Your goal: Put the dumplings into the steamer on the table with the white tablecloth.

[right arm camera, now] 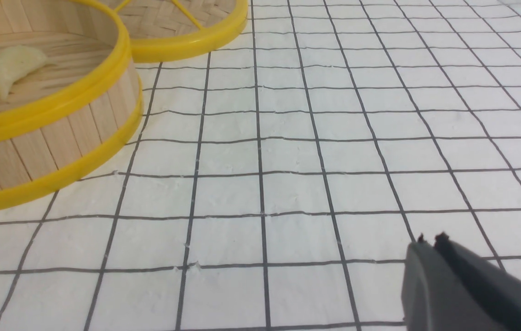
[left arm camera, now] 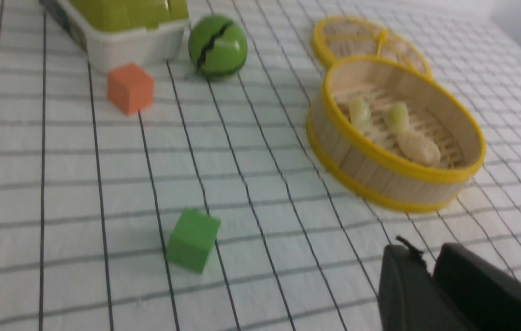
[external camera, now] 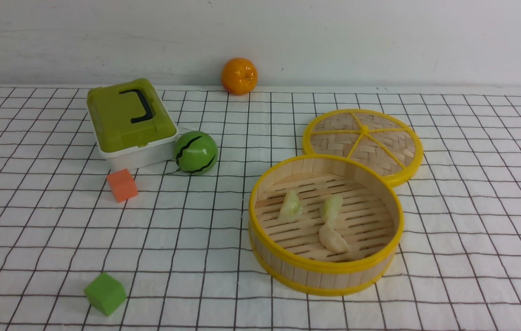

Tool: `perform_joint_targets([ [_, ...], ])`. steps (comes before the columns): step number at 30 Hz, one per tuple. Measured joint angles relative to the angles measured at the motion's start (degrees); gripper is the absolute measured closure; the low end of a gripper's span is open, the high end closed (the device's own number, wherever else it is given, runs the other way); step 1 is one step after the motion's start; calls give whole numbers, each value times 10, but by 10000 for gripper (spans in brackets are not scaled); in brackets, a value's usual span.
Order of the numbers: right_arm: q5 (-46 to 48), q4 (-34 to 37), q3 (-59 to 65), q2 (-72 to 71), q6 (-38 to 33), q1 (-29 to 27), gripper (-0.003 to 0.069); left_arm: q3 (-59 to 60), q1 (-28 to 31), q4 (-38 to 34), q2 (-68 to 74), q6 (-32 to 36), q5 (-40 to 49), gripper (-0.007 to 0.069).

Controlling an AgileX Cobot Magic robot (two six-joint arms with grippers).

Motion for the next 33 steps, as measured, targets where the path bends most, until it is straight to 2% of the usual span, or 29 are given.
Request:
perform_joint_targets([
  [2,0,0,0,0,0,0,653,22,19,-15,-2,27,-41,633],
  [4,0,0,0,0,0,0,650,82,78,-61,-14,82,-138,637],
  [8,0,0,0,0,0,0,645,149,143,-89,-41,104,-225,637],
  [11,0,0,0,0,0,0,640,188,186,-92,-65,105,-254,637],
  [18,0,0,0,0,0,0,629,259,255,-83,-72,106,-265,637],
  [24,0,0,0,0,0,0,622,269,259,-52,-72,106,-252,637],
  [33,0,0,0,0,0,0,610,269,259,-37,-72,106,-181,637],
])
